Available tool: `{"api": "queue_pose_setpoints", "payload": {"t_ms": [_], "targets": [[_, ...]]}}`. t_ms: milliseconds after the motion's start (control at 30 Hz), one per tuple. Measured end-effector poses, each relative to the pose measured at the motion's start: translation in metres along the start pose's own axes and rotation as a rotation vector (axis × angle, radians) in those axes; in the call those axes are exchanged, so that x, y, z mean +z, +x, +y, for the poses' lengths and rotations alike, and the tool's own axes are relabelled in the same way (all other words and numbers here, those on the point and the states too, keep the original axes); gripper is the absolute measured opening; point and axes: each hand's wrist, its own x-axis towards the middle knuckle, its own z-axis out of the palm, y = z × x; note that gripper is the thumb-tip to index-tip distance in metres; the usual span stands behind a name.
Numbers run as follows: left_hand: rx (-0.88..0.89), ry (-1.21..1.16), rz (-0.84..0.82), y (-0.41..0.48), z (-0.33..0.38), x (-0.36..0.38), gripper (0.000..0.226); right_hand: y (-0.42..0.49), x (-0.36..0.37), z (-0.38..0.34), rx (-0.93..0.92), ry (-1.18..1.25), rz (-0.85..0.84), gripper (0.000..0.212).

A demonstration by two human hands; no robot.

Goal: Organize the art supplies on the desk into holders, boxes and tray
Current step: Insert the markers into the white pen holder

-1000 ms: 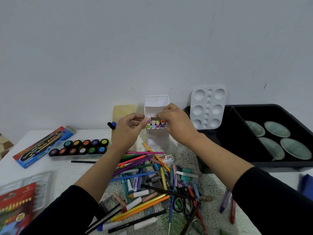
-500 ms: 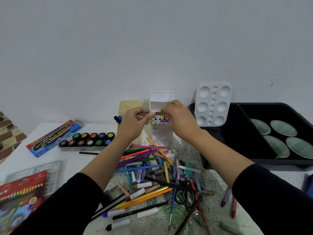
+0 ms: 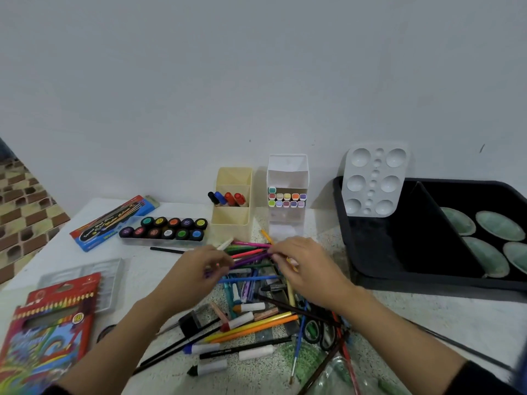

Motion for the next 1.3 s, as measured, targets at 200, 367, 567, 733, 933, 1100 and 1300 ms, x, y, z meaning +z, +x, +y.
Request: {"api": "queue_pose_setpoints", "payload": {"t_ms": [200,367,567,733,933,1100,1300], "targets": [[0.172,0.423,-0.096,-0.031,-0.030,0.037,0.044,-0.013,0.042,-0.009,-0.059,-0.030,-0.322,0.022],[0.238,0.470,-0.125,-0.025,-0.035,0.037,0.046,-0.016,0.056,-0.017,-0.068,-0.156,-0.408,0.034],[0.478,0.458,-0.250,-0.002,-0.042,0.022,0.038,-0.020,0.062,-0.012,-0.045,-0.210,-0.374,0.025],[0.619,0.416,-0.309,0.011,-0.042,0.015,0.023,-0.020,0.057,-0.004,-0.010,-0.185,-0.385,0.026],[0.658,0.414,-0.402,0.018,-0.037,0.011,0.025,-0.008,0.057,0.001,-0.057,-0.211,-0.393,0.040],[0.614,0.452,-0.430,0.017,-0.035,0.009,0.030,-0.001,0.050,0.008,0.003,-0.174,-0.404,0.035],[0.652,0.359,-0.437,0.024,-0.031,0.007,0.027,-0.008,0.044,0.017,0.069,-0.111,-0.382,0.027]]}}
